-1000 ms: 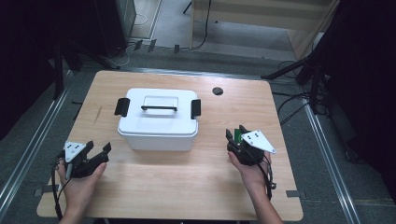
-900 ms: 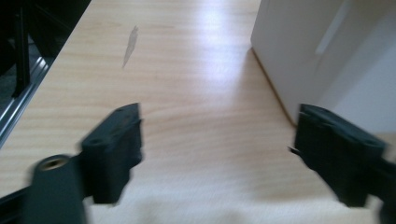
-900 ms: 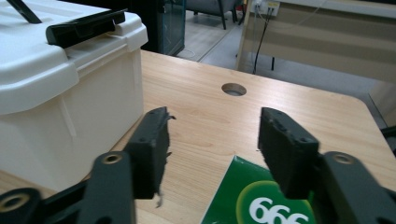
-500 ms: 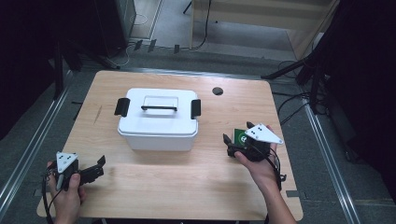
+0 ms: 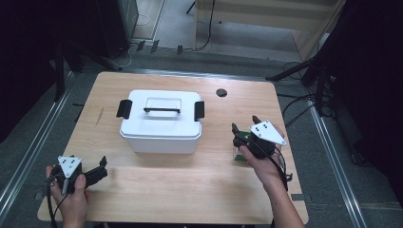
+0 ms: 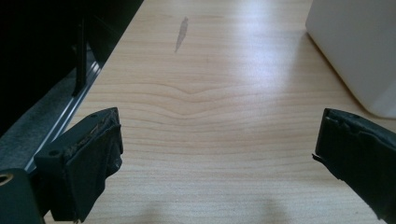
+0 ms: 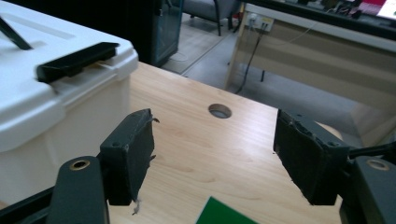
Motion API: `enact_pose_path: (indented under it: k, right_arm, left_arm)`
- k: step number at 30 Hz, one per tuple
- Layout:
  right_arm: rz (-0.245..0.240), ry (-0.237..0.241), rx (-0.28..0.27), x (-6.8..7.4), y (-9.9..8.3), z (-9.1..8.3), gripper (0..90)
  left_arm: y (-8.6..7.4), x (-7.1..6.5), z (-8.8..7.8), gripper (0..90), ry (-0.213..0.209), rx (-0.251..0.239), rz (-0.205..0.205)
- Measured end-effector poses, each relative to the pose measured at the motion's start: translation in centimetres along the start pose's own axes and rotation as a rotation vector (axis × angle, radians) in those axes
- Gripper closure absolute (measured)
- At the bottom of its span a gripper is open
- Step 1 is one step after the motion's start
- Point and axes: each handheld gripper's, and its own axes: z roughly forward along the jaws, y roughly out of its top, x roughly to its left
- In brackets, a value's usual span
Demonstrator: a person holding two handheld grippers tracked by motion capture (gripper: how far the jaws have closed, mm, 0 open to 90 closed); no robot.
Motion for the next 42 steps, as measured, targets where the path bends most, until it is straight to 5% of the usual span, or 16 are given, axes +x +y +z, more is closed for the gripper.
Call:
enact_pose_path:
  k: [2,3,8,12,21,22,26,30,31,42]
  right_arm:
    - [0.001,0.010,0.017,-0.1,0.1,0.1,29.8]
    - [0.007,0.088,0.014,-0.7,0.1,0.6,36.0]
    - [-0.008,0.139,0.053,-1.5,0.7,1.0,36.9]
    - [-0.107,0.204,0.090,-1.3,2.2,1.6,33.6]
    - [-0.197,0.321,0.126,-0.6,5.3,3.2,44.3]
    - [-0.202,0.376,0.147,-0.6,6.2,3.9,44.1]
    - [-0.235,0.406,0.174,-0.4,7.2,4.6,42.0]
    - [-0.307,0.477,0.238,0.2,8.9,5.6,42.2]
    - [-0.373,0.497,0.269,0.9,9.6,5.9,42.1]
    - [-0.508,0.589,0.311,3.8,12.4,7.3,34.6]
  left_arm:
    - [0.0,0.1,0.0,1.5,-0.011,-0.003,-0.007]
    - [0.0,0.2,0.0,1.5,-0.020,0.000,-0.011]
    - [0.0,0.3,-0.2,1.5,-0.048,-0.005,0.002]
    - [0.0,0.1,-0.1,1.5,-0.066,0.008,0.030]
    - [-0.1,-0.3,-0.2,1.5,-0.086,-0.006,0.073]
    - [-0.1,-0.4,-0.3,1.5,-0.087,-0.009,0.076]
    - [-0.1,-0.5,-0.3,1.5,-0.091,-0.010,0.088]
    - [-0.1,-0.4,-0.2,1.5,-0.092,-0.006,0.082]
    - [-0.1,-0.4,-0.2,1.5,-0.091,-0.002,0.080]
    - [-0.1,-0.4,-0.1,1.5,-0.103,0.006,0.086]
